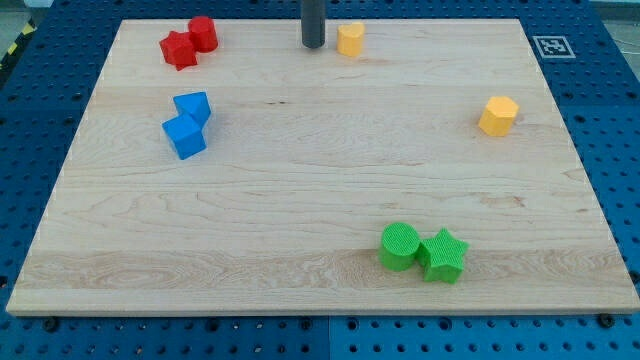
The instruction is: Move the yellow heart towards the center
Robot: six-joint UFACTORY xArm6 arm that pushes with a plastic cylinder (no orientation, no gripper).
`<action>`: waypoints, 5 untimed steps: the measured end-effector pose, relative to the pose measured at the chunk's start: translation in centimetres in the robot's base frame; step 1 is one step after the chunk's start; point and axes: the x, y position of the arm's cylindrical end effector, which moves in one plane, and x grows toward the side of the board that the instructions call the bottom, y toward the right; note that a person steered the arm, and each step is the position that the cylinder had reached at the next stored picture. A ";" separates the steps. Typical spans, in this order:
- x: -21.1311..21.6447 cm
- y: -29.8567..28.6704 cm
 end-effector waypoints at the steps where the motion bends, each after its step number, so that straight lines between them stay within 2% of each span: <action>1: -1.5 -0.5; 3: -3.8 1.0; 4: -0.9 2.1; 5: -0.1 4.7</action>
